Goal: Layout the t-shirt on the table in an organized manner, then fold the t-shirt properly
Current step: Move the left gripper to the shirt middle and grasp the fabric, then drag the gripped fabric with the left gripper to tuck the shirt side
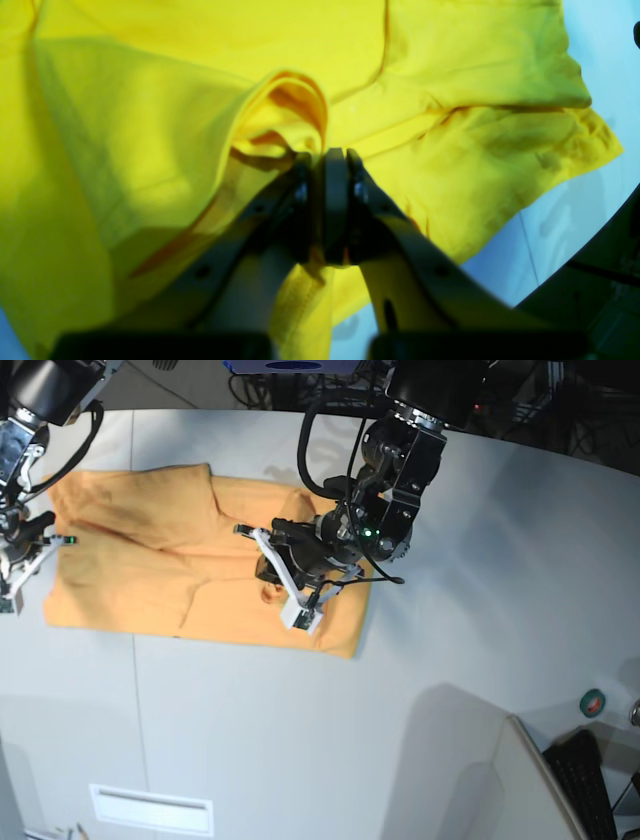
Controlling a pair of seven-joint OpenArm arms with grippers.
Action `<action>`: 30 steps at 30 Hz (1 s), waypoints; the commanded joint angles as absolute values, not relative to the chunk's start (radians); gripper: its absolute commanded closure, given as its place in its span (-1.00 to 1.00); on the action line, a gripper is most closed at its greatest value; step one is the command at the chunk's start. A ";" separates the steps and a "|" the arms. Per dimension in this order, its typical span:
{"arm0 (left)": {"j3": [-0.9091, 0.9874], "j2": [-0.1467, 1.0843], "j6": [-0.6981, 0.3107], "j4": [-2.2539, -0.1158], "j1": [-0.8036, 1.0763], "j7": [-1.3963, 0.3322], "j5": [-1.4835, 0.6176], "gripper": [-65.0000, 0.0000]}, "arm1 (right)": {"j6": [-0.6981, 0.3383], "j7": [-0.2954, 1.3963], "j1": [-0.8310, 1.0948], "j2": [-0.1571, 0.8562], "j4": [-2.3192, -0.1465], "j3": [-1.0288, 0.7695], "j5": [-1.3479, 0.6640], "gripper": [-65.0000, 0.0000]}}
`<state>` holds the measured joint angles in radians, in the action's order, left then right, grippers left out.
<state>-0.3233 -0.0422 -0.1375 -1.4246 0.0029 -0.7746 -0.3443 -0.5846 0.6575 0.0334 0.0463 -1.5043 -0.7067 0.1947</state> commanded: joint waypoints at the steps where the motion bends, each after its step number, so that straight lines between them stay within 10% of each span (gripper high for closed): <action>1: -0.325 -0.051 -0.143 -1.442 -0.013 -0.754 -0.355 1.00 | -0.582 0.642 0.021 0.061 -1.521 -0.707 0.191 1.00; 30: -0.334 -0.056 -0.143 -1.377 -0.061 -0.759 -0.355 1.00 | -0.582 0.642 0.019 0.061 -1.521 -0.705 0.191 1.00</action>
<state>-0.3309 -0.0471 -0.1375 -1.3590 -0.0444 -0.7746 -0.3443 -0.5846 0.6575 0.0334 0.0463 -1.5043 -0.7067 0.1947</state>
